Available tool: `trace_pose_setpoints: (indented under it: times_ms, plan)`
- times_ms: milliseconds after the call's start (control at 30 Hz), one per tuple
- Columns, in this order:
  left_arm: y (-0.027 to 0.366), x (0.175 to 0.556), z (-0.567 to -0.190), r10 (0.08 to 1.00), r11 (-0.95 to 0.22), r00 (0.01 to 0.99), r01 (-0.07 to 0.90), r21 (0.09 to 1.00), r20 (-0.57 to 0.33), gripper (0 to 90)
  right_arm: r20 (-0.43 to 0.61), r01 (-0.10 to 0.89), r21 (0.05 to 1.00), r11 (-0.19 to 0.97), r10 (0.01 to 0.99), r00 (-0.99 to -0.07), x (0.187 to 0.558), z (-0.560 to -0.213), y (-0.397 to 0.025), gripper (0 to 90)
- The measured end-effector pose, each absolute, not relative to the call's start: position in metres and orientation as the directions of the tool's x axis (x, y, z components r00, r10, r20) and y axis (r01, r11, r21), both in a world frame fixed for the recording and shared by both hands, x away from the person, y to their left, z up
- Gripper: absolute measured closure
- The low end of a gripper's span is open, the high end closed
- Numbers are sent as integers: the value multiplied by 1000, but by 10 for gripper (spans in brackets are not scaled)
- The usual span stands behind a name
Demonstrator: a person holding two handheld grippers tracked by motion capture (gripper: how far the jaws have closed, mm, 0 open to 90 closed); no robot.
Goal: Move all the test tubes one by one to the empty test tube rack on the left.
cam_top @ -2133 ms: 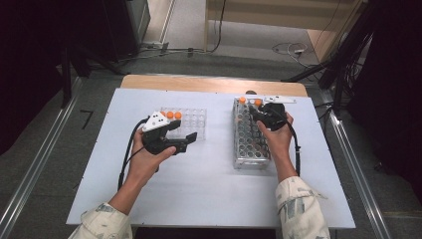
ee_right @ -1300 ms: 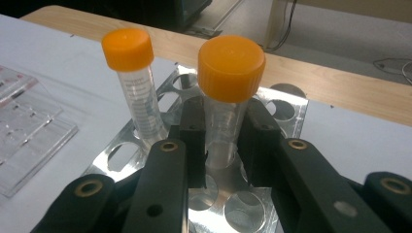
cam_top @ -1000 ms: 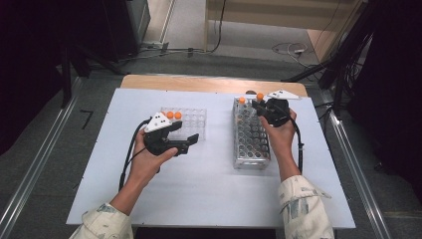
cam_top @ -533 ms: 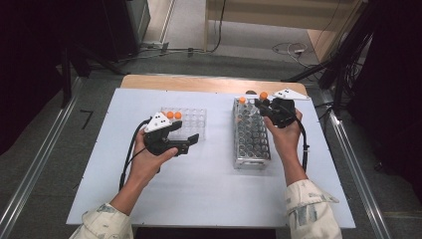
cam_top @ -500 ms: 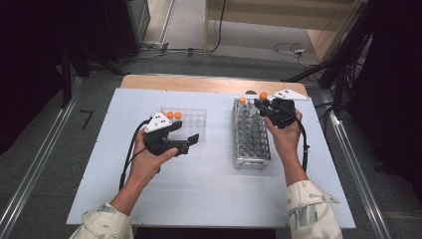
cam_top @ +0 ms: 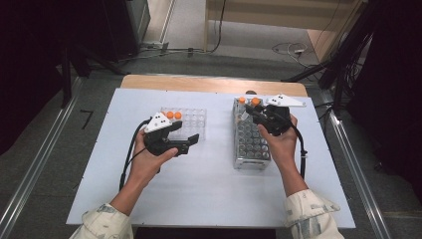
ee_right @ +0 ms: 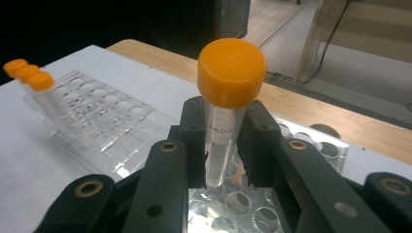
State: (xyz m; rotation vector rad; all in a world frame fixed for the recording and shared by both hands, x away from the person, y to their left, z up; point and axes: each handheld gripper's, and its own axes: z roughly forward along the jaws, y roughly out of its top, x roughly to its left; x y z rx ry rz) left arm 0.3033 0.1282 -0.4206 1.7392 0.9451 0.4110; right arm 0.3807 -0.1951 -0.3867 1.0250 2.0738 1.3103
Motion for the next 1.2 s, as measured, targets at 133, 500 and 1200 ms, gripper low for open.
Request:
trace_pose_setpoints:
  times_ms: [133,500,1200]
  plan:
    - [127,303,-420,759,-127,630,395,910,-167,228,-13,320,906,278,773,-635,372,-389,-186,714]
    - [126,301,-419,755,-119,633,386,915,-169,228,-13,311,895,319,716,-698,359,-397,-155,714]
    - [122,298,-417,746,-116,645,369,922,-165,243,-35,307,855,418,637,-770,341,-427,-109,714]
